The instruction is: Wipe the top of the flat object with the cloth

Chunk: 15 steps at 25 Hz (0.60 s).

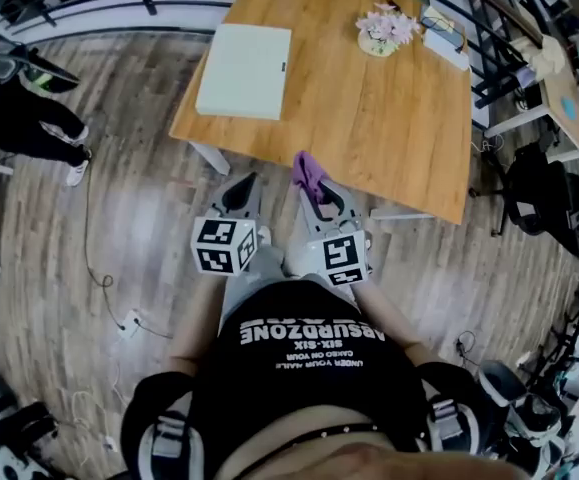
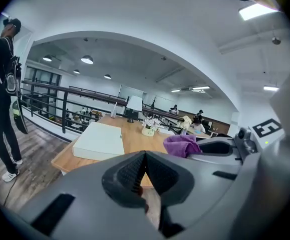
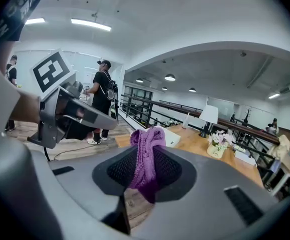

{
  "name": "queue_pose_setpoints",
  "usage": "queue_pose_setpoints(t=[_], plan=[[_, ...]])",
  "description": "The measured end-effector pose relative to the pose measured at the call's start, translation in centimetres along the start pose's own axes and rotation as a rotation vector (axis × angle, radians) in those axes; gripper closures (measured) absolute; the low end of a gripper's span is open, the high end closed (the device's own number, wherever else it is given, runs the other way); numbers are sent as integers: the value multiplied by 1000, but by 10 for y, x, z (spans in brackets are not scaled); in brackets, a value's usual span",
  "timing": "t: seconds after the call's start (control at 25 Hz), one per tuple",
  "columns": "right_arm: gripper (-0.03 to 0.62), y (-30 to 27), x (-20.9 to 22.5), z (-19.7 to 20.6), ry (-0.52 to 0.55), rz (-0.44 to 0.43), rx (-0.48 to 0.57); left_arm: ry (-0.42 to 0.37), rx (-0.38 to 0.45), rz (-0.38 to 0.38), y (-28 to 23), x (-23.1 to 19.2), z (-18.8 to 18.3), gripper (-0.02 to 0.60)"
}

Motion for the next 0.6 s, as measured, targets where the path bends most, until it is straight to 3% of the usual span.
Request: queue_pose_setpoints(t=[0.36, 0.6], plan=[[493, -80, 8, -11, 6, 58, -52, 16, -21, 14, -24, -93, -15, 566], [493, -107, 32, -18, 7, 90, -50, 31, -31, 0, -43, -120, -20, 566]])
Point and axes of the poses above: the fingertips, and each gripper's own axes: y backward along the fingers, x to its right, z out of its underside, the point moved 5 cm from there along y, backward along the fingers, and after that the axes turned 3 degrees about z, right-handed, at the moved point
